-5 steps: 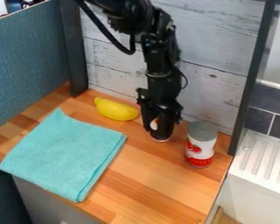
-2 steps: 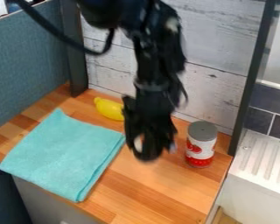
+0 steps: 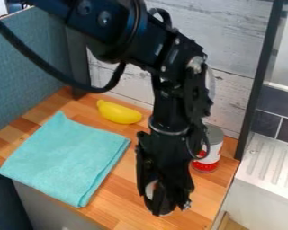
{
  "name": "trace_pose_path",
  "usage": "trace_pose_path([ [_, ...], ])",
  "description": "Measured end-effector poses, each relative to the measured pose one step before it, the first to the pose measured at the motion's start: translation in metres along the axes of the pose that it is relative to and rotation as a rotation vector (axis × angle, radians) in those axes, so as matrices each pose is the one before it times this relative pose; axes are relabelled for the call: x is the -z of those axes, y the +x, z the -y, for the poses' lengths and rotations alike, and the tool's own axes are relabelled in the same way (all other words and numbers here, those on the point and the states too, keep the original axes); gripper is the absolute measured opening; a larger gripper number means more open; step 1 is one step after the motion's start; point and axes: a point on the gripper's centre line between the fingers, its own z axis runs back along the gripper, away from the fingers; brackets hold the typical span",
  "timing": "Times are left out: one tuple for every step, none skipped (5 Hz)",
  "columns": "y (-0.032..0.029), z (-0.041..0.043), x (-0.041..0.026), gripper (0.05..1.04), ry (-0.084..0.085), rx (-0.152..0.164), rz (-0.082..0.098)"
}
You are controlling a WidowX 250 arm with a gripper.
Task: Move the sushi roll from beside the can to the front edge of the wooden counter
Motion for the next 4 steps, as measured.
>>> trace_pose_path([
  [0.00100,0.00162,0.01931,0.543,-0.0013,0.0307,-0.0263],
  [0.00005,0.00421,0.01098,0.543,0.0065,0.0473,-0.0106],
  [-0.00383,0.00365,0.00904,0.543,-0.0039,0.0149,-0.0304],
  [-0.00025,0.00615,0.00477,0.543,-0.0053,0.0310,-0.0222],
])
